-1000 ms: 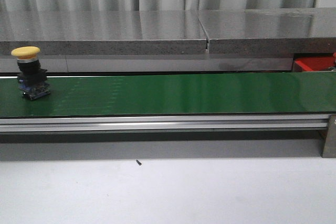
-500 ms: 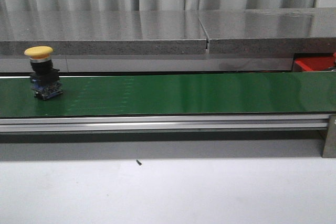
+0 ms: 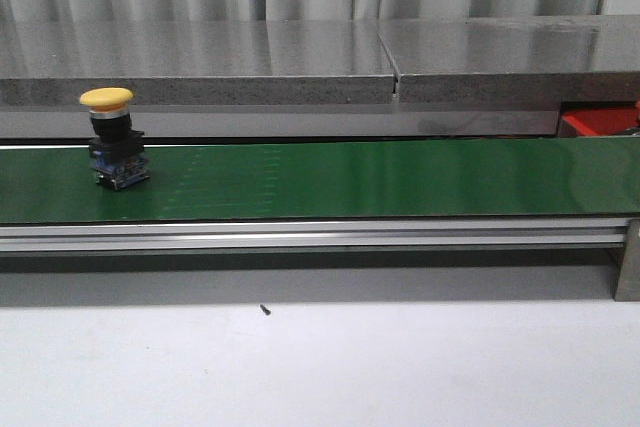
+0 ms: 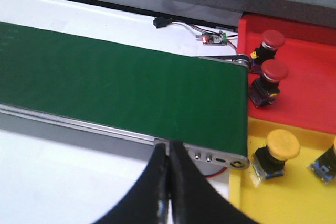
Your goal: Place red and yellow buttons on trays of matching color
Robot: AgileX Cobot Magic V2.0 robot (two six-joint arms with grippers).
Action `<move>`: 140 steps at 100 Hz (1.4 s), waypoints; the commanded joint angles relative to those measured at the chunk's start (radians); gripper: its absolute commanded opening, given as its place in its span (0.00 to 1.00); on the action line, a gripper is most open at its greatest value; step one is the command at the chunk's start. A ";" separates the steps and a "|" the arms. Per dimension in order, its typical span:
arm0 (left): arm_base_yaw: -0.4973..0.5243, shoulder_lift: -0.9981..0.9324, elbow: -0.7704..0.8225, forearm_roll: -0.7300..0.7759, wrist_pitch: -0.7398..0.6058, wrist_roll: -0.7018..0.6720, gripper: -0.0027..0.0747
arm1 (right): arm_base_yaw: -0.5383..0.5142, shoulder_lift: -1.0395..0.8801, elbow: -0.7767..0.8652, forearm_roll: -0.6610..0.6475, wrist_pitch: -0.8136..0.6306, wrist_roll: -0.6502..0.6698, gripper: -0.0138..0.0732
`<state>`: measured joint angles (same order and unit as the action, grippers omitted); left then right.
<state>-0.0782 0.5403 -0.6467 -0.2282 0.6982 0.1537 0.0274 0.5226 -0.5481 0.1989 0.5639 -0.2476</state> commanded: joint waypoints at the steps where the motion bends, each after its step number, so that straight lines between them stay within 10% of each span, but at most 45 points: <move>1: -0.008 -0.041 -0.002 -0.017 -0.054 0.003 0.01 | 0.034 0.077 -0.087 0.011 -0.060 -0.010 0.03; 26: -0.008 -0.074 0.008 -0.017 -0.052 0.003 0.01 | 0.214 0.342 -0.287 -0.007 -0.016 -0.018 0.13; 62: -0.008 -0.074 0.008 -0.017 -0.052 0.003 0.01 | 0.389 0.717 -0.609 -0.007 0.120 -0.018 0.81; 140: -0.008 -0.074 0.008 -0.017 -0.052 0.003 0.01 | 0.596 1.343 -1.219 0.030 0.393 -0.069 0.73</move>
<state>-0.0782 0.4623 -0.6118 -0.2282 0.7123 0.1537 0.6248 1.8772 -1.6907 0.2109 0.9759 -0.3025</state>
